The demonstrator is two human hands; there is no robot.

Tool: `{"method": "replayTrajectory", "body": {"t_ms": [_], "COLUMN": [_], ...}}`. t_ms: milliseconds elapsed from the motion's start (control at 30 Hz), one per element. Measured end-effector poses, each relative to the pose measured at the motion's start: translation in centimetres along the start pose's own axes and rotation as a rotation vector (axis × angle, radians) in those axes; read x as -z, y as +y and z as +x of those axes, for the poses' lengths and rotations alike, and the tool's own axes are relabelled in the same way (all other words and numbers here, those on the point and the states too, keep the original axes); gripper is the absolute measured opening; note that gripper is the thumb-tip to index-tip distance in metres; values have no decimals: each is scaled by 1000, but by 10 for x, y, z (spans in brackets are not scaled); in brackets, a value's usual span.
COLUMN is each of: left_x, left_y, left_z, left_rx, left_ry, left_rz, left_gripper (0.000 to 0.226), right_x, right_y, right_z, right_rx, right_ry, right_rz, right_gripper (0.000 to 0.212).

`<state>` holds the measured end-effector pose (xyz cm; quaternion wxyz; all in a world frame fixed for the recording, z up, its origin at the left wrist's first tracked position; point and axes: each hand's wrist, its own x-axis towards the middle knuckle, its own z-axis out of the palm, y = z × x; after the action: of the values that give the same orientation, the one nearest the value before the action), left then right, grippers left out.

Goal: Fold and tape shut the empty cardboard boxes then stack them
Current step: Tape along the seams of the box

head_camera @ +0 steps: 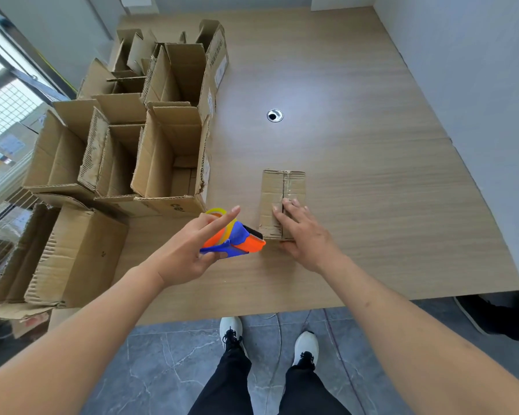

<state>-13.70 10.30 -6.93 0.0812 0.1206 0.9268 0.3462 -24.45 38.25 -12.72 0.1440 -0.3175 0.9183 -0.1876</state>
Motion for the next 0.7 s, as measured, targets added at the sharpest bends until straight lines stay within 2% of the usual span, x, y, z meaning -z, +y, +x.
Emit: {"method": "replayTrajectory", "body": {"t_ms": [67, 167, 267, 367, 467, 567, 700], "left_x": [0, 2, 3, 5, 7, 9, 10], "left_y": [7, 21, 30, 35, 37, 40, 44], "left_z": [1, 1, 2, 4, 6, 6, 6], "left_rx": [-21, -28, -62, -108, -140, -141, -114], "left_ry": [16, 63, 83, 64, 60, 49, -5], "left_rz": [6, 0, 8, 15, 30, 55, 90], "left_gripper": [93, 94, 103, 106, 102, 100, 97], "right_x": [14, 39, 60, 68, 68, 70, 69], "right_y": [-1, -15, -33, -38, -38, -37, -39], "right_z": [0, -6, -11, -13, -13, -15, -20], "right_rx": [3, -49, -80, -58, -29, -39, 14], "right_ry": [-15, 80, -43, -107, -103, -58, 56], "right_rz": [220, 682, 982, 986, 953, 996, 873], "right_gripper": [63, 31, 21, 22, 18, 13, 10]}}
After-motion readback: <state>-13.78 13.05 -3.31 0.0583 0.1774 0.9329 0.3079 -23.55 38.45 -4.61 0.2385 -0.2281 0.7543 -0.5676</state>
